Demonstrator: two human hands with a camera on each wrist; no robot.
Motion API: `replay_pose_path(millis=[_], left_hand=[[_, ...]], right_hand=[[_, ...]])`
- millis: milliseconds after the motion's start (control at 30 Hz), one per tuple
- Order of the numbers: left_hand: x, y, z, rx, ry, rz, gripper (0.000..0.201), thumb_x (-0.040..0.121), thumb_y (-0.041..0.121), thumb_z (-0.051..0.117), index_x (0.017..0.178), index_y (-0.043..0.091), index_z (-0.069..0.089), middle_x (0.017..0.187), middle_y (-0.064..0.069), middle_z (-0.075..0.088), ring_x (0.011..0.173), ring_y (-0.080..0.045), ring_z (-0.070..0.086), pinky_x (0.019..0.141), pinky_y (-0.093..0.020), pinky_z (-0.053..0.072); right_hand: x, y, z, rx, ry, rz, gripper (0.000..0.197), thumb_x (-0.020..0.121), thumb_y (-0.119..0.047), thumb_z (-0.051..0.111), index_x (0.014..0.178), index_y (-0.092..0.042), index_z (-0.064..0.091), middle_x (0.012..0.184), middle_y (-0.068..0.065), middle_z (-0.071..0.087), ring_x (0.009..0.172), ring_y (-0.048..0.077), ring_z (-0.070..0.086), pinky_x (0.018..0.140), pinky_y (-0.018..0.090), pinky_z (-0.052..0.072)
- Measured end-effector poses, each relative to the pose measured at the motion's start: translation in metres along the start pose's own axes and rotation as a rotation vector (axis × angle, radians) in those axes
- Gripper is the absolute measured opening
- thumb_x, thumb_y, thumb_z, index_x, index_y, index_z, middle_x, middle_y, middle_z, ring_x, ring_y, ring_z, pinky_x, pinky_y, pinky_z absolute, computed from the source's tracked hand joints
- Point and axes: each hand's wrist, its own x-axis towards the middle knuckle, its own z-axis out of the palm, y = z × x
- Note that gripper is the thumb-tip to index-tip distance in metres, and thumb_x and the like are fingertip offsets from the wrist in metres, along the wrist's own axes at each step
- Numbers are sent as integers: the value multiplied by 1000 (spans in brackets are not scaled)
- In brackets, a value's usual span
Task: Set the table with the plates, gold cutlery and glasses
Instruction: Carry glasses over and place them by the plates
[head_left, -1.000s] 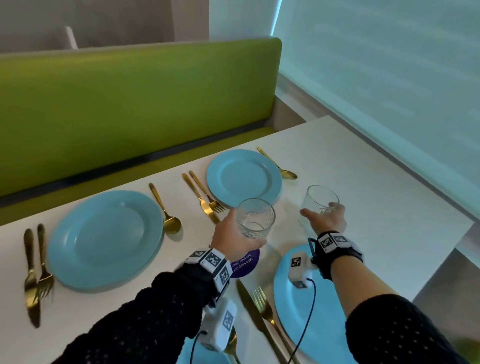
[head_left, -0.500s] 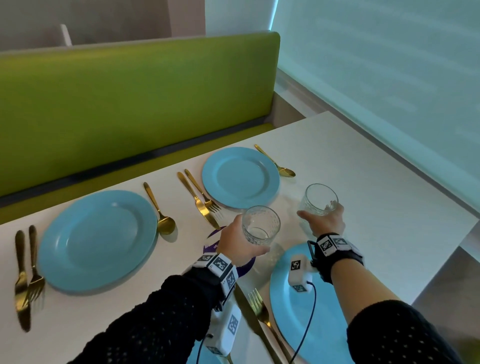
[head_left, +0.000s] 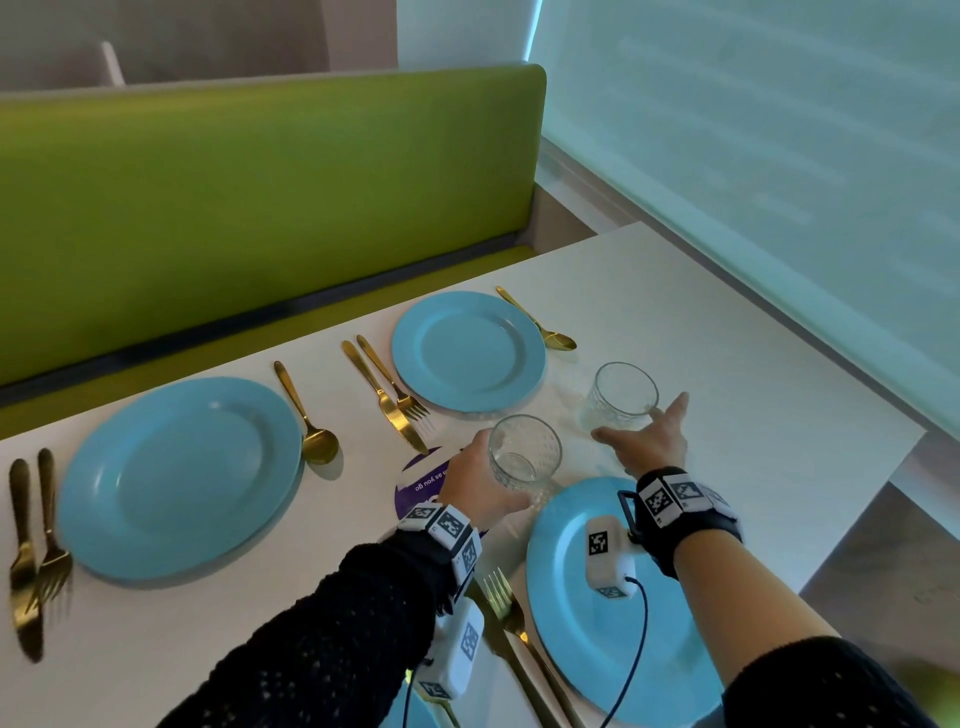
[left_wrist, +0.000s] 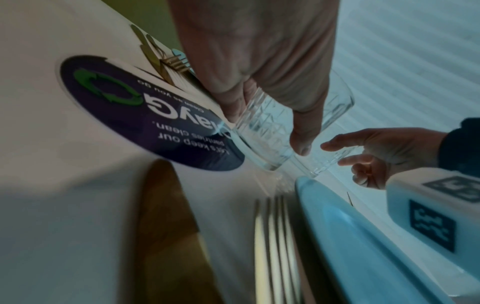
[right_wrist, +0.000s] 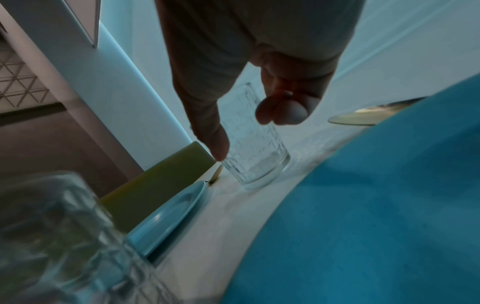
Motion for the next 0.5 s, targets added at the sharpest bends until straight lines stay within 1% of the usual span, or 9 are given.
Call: replay_pose_path(millis=[167,267,333,400,433,500], left_hand=[[-3,0,-3,0,-18,-12,90,64,24,84,139,15,34,136,-8,50,126,-24,47,101,-30,42],[-6,-2,-7,10,-36,-19,96,65,24,84,142,14,28,141,-9,45,130,-24,44,104,-31,39],[-11,-5,-12,20,-56,-31,107,65,27,84,147,13,16,148,-9,36,137,-25,35,109,-33,34],[-17,-7,-19,53,-75,-40,122,63,34,85,151,12,2,156,-8,20,144,-24,20,115,-35,24],[-23,-7,-23,81,-72,-43,127,62,37,85,151,11,-2,158,-8,15,146,-24,15,116,-36,21],[-36,-8,-34,131,-58,-46,129,61,42,84,151,9,-3,157,-9,15,146,-27,13,116,-38,20]], right_hand=[[-8,0,-5,0,-10,-22,121,68,-18,82,150,-25,-7,147,4,40,130,29,44,100,47,47],[-16,0,-10,6,-2,-35,123,66,-19,83,150,-26,-7,150,4,37,128,29,47,98,48,48],[-25,-1,-16,6,4,-50,126,64,-21,85,150,-27,-8,150,6,35,126,30,49,97,48,49],[-36,-2,-21,-3,12,-72,128,63,-22,86,149,-28,-8,151,8,32,126,31,49,98,48,48],[-43,-3,-24,-10,16,-83,128,62,-22,86,149,-28,-8,152,8,32,125,32,49,98,48,48],[-62,-5,-29,-27,24,-101,128,63,-22,85,149,-28,-8,152,9,32,123,33,52,99,48,47]])
